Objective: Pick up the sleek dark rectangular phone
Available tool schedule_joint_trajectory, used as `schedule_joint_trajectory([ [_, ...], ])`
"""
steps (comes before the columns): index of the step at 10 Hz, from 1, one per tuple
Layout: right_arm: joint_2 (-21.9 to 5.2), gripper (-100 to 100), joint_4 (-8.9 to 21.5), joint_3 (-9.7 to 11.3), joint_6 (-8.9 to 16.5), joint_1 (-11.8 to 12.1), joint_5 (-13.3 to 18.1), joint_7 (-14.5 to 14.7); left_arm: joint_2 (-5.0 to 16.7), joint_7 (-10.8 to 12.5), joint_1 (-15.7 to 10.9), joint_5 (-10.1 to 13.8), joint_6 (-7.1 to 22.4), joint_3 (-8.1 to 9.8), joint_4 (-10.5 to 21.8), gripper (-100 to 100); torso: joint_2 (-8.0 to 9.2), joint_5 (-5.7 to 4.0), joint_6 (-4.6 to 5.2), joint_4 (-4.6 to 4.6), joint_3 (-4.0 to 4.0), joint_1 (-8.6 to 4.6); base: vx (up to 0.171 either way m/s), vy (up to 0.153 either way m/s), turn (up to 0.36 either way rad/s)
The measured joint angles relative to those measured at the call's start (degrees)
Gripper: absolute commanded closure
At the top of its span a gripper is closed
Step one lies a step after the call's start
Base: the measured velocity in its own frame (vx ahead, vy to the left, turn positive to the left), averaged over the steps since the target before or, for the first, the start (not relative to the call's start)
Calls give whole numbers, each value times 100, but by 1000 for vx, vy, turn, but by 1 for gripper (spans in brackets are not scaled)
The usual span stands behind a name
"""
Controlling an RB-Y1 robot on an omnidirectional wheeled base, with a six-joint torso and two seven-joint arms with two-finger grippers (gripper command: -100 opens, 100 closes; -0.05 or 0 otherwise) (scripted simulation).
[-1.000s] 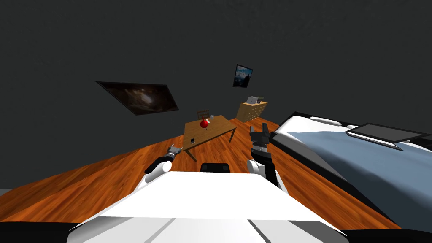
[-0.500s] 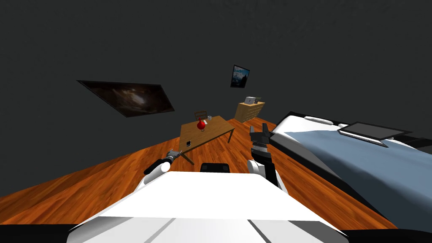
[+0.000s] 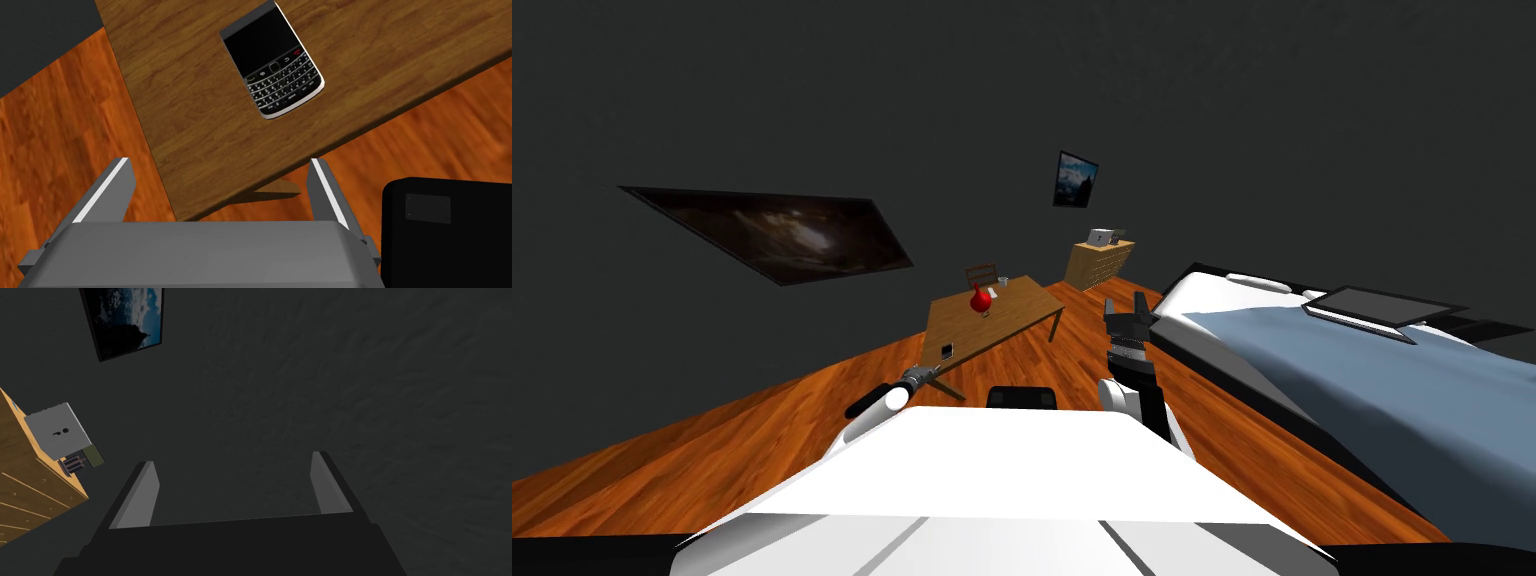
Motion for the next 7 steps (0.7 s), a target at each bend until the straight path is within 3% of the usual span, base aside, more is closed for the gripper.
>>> schedule_joint_trajectory([
  [3, 0, 0, 0, 0, 0, 0, 0, 0, 46, 179, -57, 152, 177, 146, 328, -100, -1, 1, 1, 1, 0, 1, 90, -37, -50],
  [7, 0, 0, 0, 0, 0, 1, 0, 0, 180, 604, -262, 323, 586, 464, 898, -100, -14, -1, -1, -3, -8, -4, 118, -47, -51],
])
